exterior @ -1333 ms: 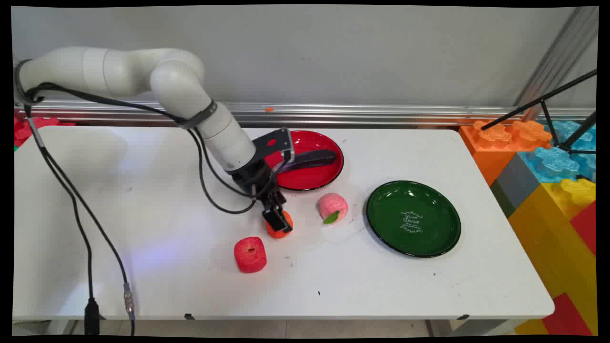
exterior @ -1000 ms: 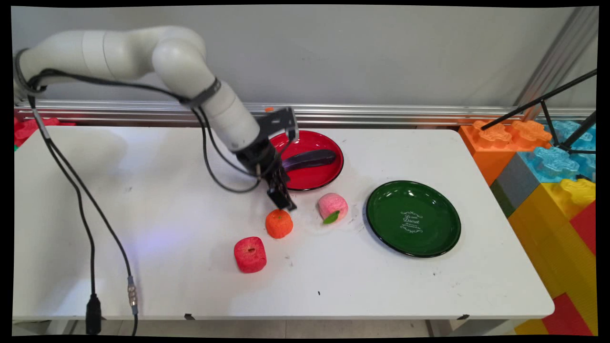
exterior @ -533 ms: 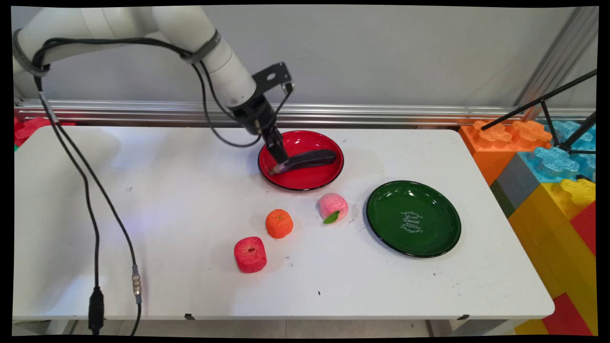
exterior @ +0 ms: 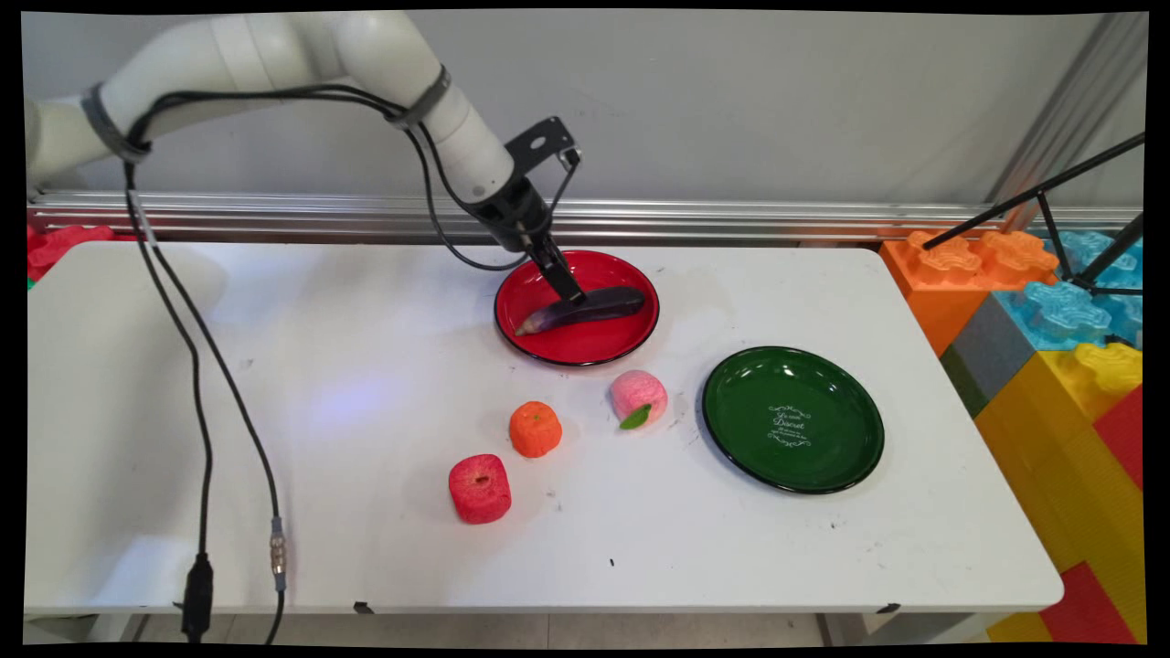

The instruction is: Pick up the eggplant from the red plate

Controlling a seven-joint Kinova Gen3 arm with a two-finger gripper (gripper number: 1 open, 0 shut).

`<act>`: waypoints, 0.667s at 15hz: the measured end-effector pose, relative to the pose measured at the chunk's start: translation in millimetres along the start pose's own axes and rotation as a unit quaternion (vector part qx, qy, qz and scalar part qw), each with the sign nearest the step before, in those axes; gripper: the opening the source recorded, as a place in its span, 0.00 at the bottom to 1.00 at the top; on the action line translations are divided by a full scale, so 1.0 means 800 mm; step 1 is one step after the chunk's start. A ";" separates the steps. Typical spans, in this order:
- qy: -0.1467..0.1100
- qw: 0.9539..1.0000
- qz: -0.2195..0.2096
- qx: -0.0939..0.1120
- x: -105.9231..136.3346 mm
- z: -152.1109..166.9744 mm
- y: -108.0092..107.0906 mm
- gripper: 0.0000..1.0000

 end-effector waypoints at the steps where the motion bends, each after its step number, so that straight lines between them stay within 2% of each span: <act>1: 0.003 1.000 -0.003 -0.003 0.000 0.010 -0.004 1.00; 6: 0.011 1.000 -0.007 -0.010 -0.002 0.048 -0.021 1.00; 10: 0.011 1.000 0.001 -0.015 -0.006 0.061 -0.029 1.00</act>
